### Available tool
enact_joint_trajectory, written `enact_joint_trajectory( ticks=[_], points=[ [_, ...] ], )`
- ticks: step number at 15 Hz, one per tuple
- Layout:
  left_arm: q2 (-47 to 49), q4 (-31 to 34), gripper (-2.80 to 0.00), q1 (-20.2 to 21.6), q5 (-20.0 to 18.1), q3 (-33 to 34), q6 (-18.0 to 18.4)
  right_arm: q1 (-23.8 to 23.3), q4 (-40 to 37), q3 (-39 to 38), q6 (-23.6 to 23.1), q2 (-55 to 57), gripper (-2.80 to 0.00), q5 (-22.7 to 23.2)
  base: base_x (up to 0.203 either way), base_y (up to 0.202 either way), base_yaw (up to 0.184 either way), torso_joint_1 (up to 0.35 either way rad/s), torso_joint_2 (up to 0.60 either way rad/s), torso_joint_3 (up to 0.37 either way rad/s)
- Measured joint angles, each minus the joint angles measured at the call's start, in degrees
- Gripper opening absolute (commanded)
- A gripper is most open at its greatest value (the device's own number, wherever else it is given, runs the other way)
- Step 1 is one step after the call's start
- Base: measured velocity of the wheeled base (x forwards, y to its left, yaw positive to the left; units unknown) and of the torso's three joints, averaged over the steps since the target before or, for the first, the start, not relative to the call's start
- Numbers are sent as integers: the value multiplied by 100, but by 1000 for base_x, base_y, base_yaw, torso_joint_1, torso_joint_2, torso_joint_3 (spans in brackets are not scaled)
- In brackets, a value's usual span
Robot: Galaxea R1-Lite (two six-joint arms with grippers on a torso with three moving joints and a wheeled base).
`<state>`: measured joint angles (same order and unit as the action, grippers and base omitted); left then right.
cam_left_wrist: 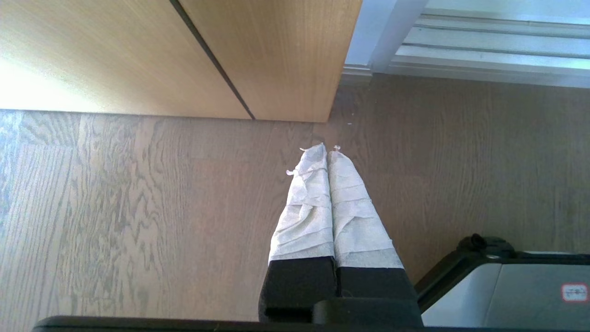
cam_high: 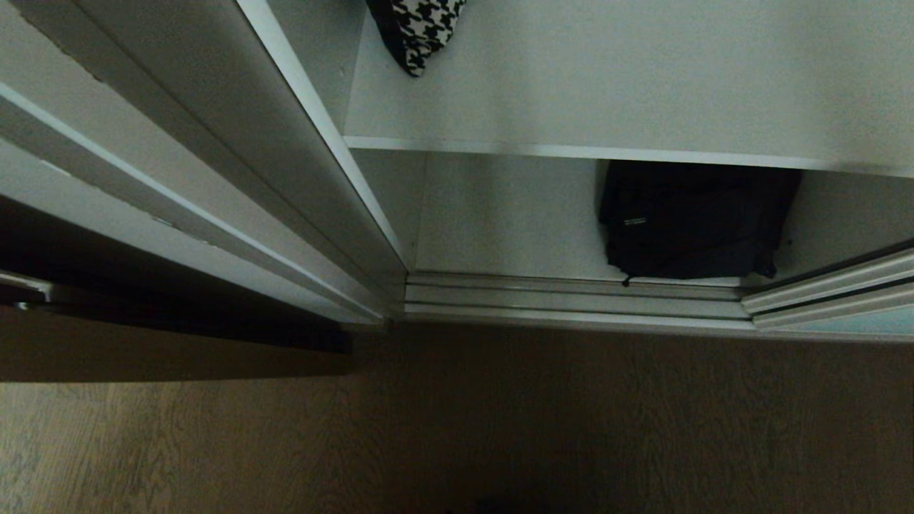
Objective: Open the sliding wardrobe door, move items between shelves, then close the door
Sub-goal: Place the bag on the lower shelf
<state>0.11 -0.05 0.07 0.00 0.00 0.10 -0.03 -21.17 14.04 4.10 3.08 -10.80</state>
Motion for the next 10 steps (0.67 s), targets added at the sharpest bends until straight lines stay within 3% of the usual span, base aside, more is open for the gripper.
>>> enact_joint_trajectory(
  ticks=[2, 4, 7, 10],
  points=[
    [0, -2, -280, -2, 0, 0, 0, 8, 788, -471, -41, -174, -280, -29, 0, 0, 0, 0, 0, 0],
    [0, -2, -280, -2, 0, 0, 0, 16, 1745, -941, -42, -264, -280, 228, 0, 0, 0, 0, 0, 0],
    [0, -2, -280, -2, 0, 0, 0, 18, 1811, -1121, -20, -309, -280, 1030, 0, 0, 0, 0, 0, 0],
    [0, -2, -280, 0, -2, 0, 0, 19, 1823, -1162, 97, -329, -280, 1047, 0, 0, 0, 0, 0, 0]
  ],
)
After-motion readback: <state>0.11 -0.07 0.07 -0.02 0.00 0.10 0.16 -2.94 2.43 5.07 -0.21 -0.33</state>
